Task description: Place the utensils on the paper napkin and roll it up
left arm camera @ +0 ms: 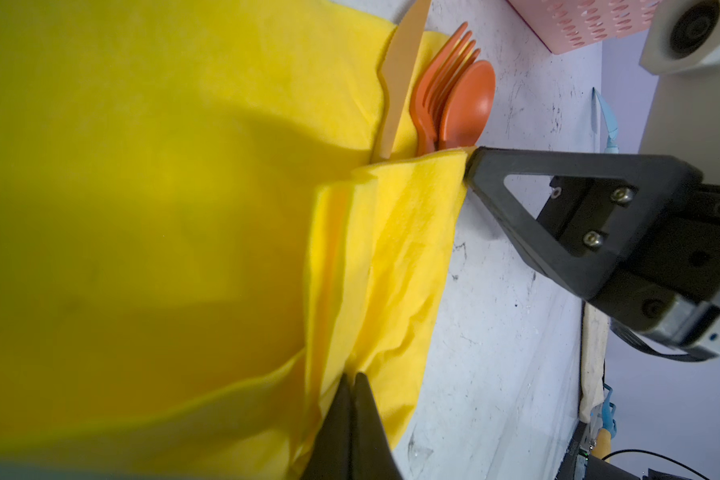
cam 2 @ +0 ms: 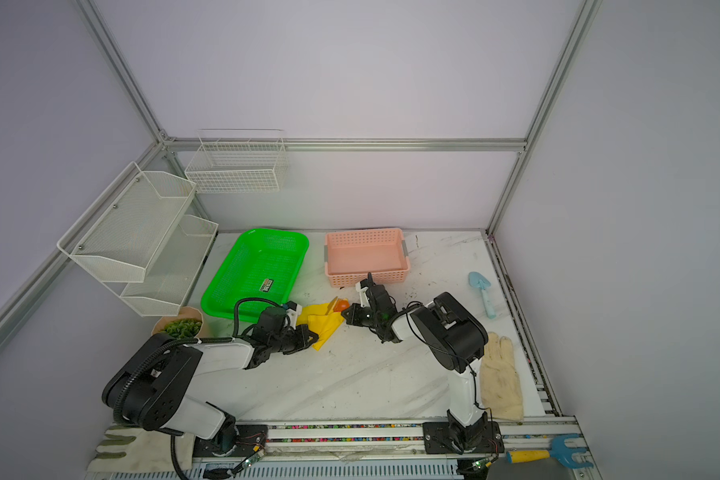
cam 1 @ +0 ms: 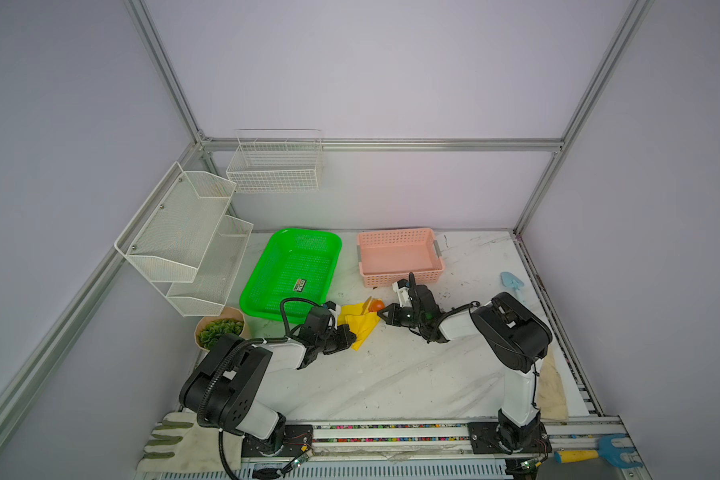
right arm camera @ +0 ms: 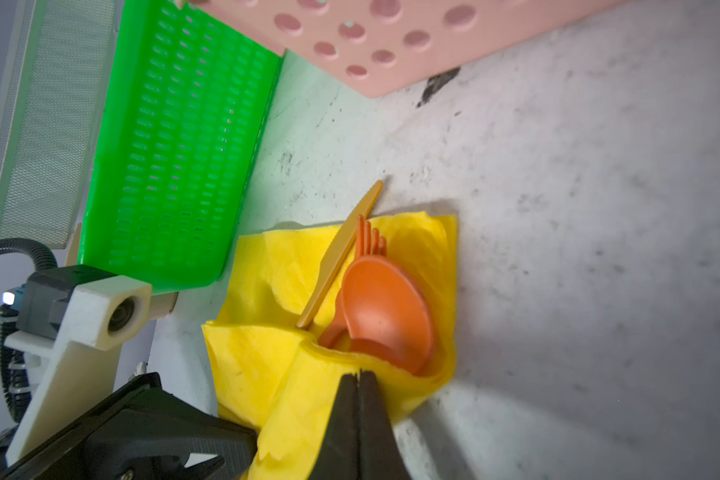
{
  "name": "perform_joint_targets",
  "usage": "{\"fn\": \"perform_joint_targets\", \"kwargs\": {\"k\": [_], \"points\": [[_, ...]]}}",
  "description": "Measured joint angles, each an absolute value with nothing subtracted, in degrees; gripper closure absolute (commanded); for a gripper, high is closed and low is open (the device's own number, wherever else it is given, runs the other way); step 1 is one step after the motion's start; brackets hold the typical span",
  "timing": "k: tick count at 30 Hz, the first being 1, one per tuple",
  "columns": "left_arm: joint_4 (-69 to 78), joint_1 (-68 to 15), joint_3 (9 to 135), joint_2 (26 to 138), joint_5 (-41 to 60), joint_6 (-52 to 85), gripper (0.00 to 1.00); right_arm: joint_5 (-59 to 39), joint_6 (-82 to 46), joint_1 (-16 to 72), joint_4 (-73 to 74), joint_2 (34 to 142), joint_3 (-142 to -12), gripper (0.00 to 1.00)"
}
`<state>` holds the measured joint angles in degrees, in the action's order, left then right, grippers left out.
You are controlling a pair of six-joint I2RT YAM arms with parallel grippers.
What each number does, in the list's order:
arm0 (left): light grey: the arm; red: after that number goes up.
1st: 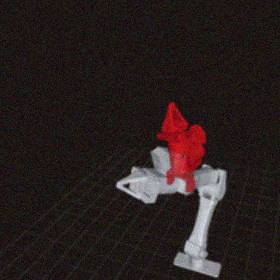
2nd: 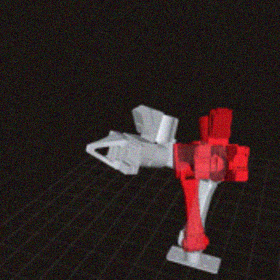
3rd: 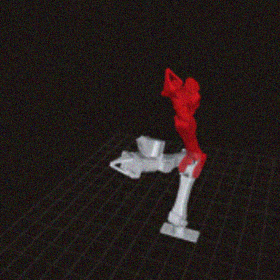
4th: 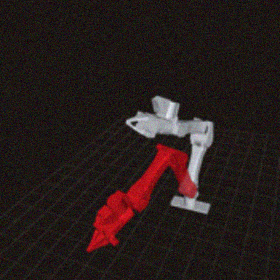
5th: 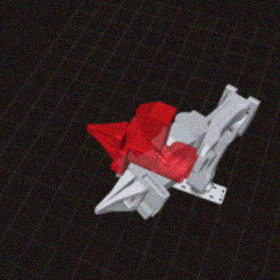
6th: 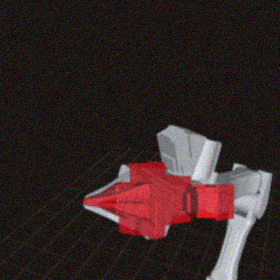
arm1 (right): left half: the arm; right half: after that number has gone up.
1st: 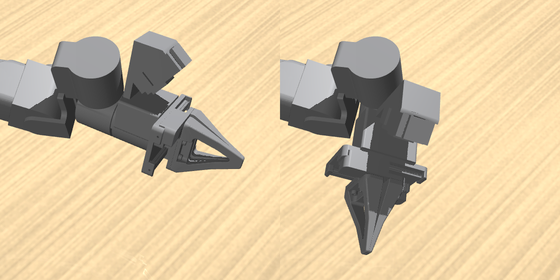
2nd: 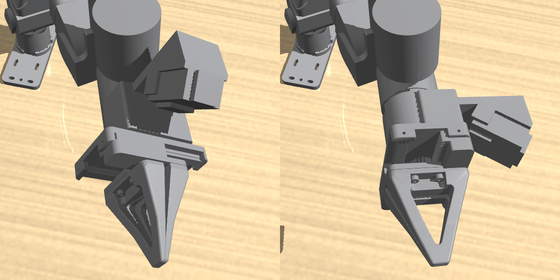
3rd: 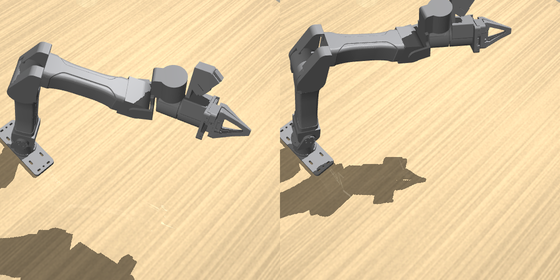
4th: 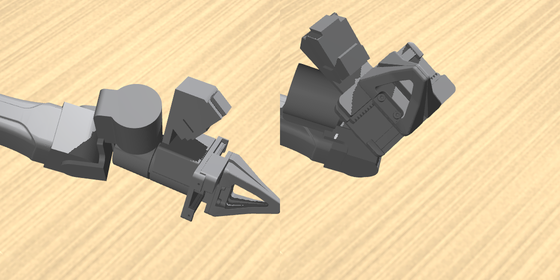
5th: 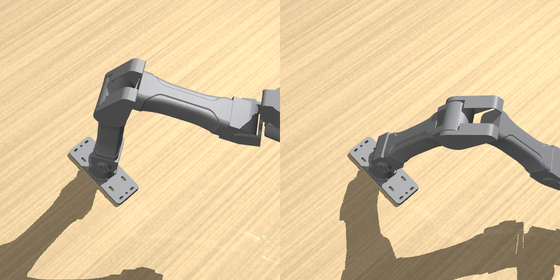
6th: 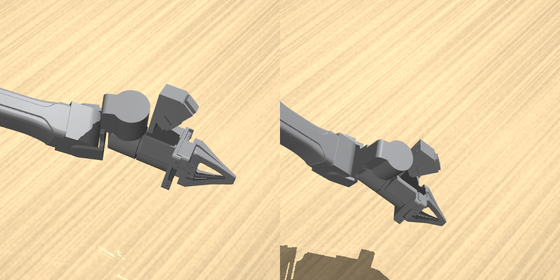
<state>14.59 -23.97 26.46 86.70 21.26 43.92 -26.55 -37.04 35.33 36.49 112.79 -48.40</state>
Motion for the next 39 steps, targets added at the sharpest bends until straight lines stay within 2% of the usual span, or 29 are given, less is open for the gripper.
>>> {"fn": "perform_joint_targets", "kwargs": {"k": [11, 19, 39], "points": [[14.8, -23.9, 26.3, 86.7, 21.3, 43.9, 0.96, -26.5, -36.7, 35.2, 35.7, 113.1, -48.4, 1.00], [14.8, -23.9, 26.3, 86.7, 21.3, 44.0, 0.96, -26.4, -36.7, 36.8, 33.7, 108.6, -48.9, 1.00], [14.7, -23.9, 26.3, 86.6, 21.3, 44.4, 0.96, -26.2, -38.9, 39.8, 36.2, 111.2, -46.6, 1.00]]}}
